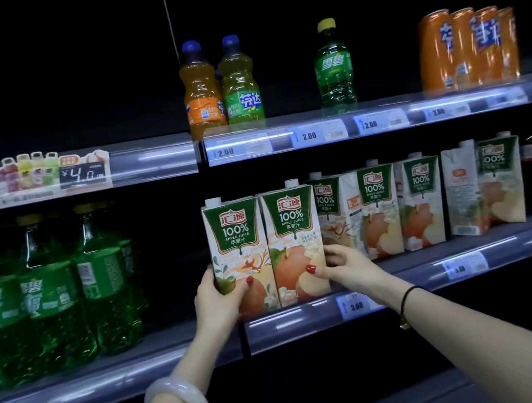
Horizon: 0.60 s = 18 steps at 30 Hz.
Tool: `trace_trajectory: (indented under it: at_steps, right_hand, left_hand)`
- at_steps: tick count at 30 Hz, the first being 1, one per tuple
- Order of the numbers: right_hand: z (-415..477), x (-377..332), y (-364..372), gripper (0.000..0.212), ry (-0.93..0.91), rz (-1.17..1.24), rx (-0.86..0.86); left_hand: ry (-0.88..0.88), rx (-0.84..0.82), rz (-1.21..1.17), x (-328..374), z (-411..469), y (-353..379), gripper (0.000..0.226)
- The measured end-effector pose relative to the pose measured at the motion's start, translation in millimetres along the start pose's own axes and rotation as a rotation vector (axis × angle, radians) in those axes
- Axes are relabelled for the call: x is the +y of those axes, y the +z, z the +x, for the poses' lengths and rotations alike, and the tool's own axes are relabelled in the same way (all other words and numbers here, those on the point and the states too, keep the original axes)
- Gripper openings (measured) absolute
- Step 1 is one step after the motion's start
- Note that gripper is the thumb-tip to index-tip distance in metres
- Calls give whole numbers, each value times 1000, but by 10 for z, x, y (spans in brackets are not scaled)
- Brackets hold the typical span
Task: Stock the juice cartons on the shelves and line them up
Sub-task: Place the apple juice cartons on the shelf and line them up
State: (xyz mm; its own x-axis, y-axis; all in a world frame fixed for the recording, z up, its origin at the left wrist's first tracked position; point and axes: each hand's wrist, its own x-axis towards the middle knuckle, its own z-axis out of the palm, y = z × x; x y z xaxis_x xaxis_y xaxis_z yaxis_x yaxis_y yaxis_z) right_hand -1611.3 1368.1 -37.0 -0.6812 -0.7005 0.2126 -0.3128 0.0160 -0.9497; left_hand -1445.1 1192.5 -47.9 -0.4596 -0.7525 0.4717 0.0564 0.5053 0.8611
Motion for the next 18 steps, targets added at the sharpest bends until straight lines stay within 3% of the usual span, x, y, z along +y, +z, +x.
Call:
trace_trajectory:
  at_steps: [5, 8, 11, 14, 18]
  right_hand:
    - [-108, 50, -302, 70, 0, -20, 81]
    - [-157, 97, -561, 66, -17, -27, 95]
    - [-187, 140, -858, 61, -18, -39, 62]
    - [-235, 157, -1167, 60, -7, -79, -8]
    - [-280, 221, -1511, 60, -32, -98, -12]
  left_hand:
    - [35, 146, 54, 121, -189, 182, 49]
    - [-38, 216, 110, 244, -299, 354, 83]
    - [-47, 284, 183, 398, -476, 618, 99]
    - [-21, 244, 210, 576, -672, 1002, 93]
    - [54, 66, 151, 828, -897, 1577, 71]
